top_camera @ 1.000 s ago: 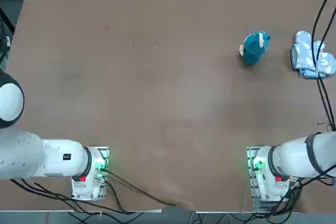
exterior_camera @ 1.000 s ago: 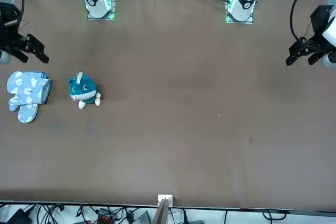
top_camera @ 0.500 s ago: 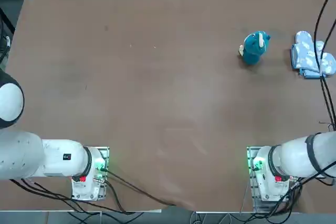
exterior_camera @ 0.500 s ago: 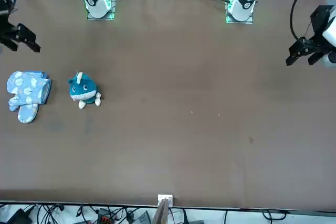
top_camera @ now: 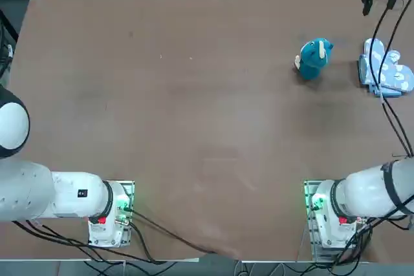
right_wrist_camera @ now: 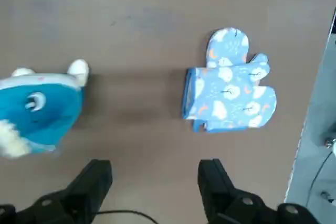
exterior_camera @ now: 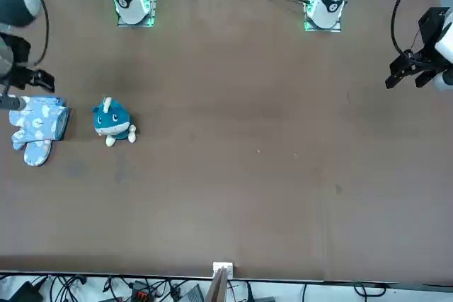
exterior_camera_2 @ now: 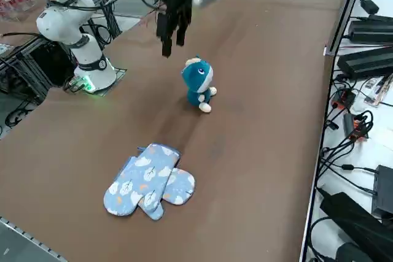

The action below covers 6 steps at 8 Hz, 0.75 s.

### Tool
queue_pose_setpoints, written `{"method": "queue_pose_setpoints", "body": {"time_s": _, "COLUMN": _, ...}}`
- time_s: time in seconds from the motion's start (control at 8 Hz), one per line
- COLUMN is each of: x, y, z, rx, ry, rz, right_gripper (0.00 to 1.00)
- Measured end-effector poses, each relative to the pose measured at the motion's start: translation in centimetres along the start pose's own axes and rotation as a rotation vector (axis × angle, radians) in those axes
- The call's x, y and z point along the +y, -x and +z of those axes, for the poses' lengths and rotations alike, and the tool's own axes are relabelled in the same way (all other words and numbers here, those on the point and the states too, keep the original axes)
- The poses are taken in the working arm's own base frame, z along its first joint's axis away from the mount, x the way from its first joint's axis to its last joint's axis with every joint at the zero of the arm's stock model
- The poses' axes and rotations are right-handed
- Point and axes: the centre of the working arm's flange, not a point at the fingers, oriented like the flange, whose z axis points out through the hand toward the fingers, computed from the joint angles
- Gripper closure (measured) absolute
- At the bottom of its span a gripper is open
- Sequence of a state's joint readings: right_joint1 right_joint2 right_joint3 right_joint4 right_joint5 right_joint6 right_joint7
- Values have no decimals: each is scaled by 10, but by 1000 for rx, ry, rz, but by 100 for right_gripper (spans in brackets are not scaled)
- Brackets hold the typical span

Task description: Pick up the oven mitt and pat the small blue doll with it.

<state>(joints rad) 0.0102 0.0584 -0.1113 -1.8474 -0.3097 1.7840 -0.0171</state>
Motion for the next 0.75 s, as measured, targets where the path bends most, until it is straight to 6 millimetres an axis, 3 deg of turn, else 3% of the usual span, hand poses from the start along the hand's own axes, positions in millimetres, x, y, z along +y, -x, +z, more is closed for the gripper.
{"method": "queue_pose_setpoints", "body": {"time_s": 0.5, "x": 23, "y": -2, "z": 166, "rx": 51, "ry": 73, "rz": -52, "right_gripper": 0}}
{"method": "queue_pose_setpoints", "body": {"time_s": 0.75, "x": 33, "y": 0, "z": 222, "rx": 66, "ry": 85, "rz": -74, "right_gripper": 3}}
